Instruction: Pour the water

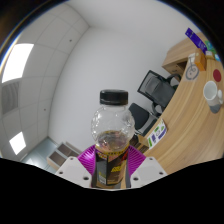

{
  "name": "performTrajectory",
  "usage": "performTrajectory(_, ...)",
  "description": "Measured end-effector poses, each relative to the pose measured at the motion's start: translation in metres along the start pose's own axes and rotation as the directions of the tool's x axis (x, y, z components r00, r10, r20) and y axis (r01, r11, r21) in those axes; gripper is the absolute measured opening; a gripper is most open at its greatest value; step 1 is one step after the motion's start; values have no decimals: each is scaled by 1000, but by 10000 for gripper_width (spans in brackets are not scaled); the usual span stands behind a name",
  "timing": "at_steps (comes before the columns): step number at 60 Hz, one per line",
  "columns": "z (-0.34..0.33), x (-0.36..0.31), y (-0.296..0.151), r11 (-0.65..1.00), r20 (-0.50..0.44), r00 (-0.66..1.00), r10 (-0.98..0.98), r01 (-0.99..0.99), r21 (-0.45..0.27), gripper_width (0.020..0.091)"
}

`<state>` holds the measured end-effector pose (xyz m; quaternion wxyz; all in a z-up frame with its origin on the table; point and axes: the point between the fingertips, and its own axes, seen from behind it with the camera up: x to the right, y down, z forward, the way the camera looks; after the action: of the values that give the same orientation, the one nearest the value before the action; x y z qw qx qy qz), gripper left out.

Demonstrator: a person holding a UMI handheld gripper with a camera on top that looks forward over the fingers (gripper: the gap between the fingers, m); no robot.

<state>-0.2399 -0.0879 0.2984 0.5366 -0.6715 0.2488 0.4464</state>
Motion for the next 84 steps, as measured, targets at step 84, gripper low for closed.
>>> performTrajectory(84, -82, 312, -355, 591, -456, 478, -751, 794, -142, 382)
